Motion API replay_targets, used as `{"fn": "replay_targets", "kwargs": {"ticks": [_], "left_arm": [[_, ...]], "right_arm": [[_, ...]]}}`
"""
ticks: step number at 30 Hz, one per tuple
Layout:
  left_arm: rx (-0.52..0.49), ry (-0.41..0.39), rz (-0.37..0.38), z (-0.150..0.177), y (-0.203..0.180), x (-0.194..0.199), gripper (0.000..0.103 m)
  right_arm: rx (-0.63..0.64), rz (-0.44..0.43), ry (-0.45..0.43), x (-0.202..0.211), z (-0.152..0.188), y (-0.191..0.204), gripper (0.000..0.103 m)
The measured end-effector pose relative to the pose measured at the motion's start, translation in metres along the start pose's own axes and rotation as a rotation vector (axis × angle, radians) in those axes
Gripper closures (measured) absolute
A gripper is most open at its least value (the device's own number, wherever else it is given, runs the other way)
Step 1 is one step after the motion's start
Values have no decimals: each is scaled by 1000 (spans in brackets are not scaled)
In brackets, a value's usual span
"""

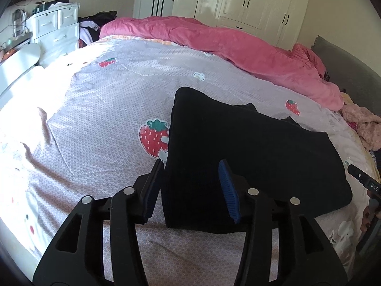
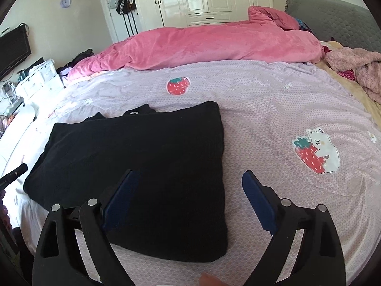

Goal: Fold small clothes

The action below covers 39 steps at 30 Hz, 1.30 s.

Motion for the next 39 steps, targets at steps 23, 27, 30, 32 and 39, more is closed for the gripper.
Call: {"fn": "replay_targets", "kwargs": {"ticks": [23,27,30,32,39], "left_arm": [[7,-124,-35,-12,16,60,10],[11,-124,-53,-11,21,63,10],[18,-123,-67,-10,27,63,10],[22,-123,-80,-10,33,63,10],[39,-124,-116,-10,51,64,10]], "right_arm": [[123,-120,-32,27,0,78,9],[159,-149,-26,28,4,98,9],[189,-171,-18,28,8,114,9],[211,-191,-8,25,12,128,9],[283,-246,11,17,19,170,9]]}}
Point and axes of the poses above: each gripper's, at about its wrist camera, not at the fingertips, and x roughly against the way its jaws point, y to its left, z to its underside, the point moved 5 cm from there along -x, roughly the way its jaws point, and after that the axes turned 7 degrees about -z, right-handed, at the moved point
